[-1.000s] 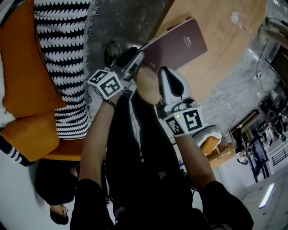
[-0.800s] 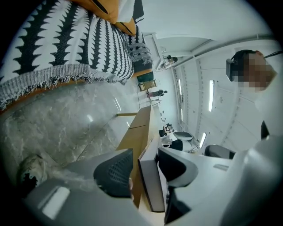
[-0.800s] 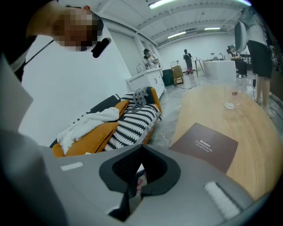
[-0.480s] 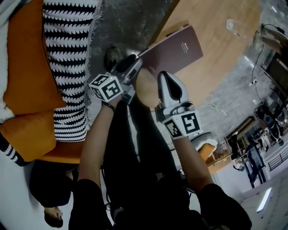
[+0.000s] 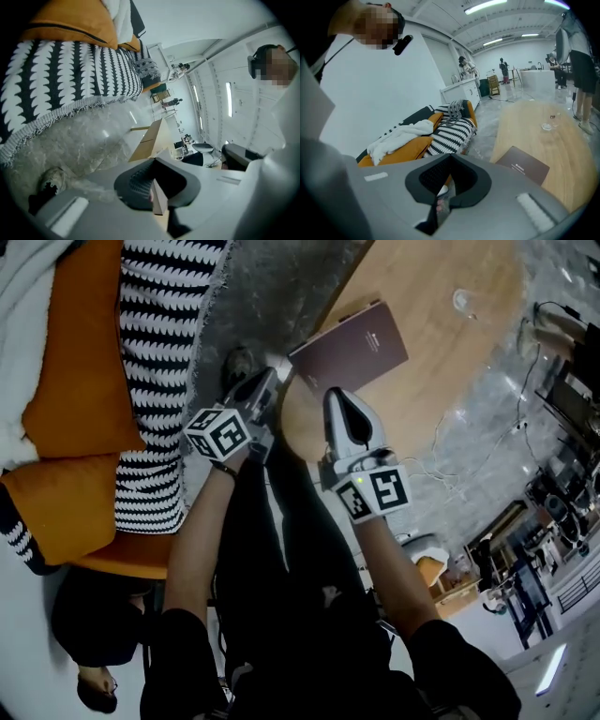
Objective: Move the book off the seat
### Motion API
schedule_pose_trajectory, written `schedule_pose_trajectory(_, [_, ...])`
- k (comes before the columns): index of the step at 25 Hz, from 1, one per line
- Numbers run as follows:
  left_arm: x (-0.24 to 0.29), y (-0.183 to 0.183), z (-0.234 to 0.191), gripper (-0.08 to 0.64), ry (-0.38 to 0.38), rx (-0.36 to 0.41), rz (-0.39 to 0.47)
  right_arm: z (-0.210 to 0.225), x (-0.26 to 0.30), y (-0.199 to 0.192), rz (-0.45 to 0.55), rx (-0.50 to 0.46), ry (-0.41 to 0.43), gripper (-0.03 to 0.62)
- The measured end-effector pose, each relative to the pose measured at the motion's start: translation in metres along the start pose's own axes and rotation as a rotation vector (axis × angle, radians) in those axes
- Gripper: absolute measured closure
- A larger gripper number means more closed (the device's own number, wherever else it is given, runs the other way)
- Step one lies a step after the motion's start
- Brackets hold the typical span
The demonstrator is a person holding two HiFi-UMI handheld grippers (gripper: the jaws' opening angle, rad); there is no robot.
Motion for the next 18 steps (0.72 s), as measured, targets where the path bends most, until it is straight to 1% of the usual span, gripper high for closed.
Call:
schedule_pose_trajectory(3, [-0.019,0.011,0.028,0.554,-0.010,0.056,0.014,-0.018,-0.010,0.020,0.029,-0.005,0.013,0.583])
schedule_pose_trajectory(5, [-0.028,0.023,0.057,0.554,-0.014,0.121,0.050,-0.024,-0.019,0.037,0.049,-0.003,0.019,0.583])
schedule_pose_trajectory(8, [-0.035,0.044,0.116,0.554,-0.030,0.255,0.092,-0.028,-0.033,0.066,0.082,0.003,0.023,0.584])
schedule_pose_trajectory(13, [-0.058,0.068,0.225,0.554,-0.046,0.489,0.126,-0.050,-0.072,0.119,0.123,-0.006,0.041,0.583])
schedule_pose_trajectory(15, [-0.068,0.078,0.262,0.554,-0.062,0.567,0.141,-0.059,-0.084,0.139,0.143,-0.012,0.060,0.583])
schedule_pose_trajectory(18, [-0.079,0.086,0.306,0.554,-0.088,0.663,0.149,-0.069,-0.105,0.170,0.176,-0.021,0.071,0.584])
Point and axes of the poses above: the fingertips, and each gripper's own axes: x forward along the fingers, z to its right, y out of its top, the point moved 3 cm from there along -x, backward along the fingers, and after that the axes turned 13 degrees about z, right-handed, at the moved point
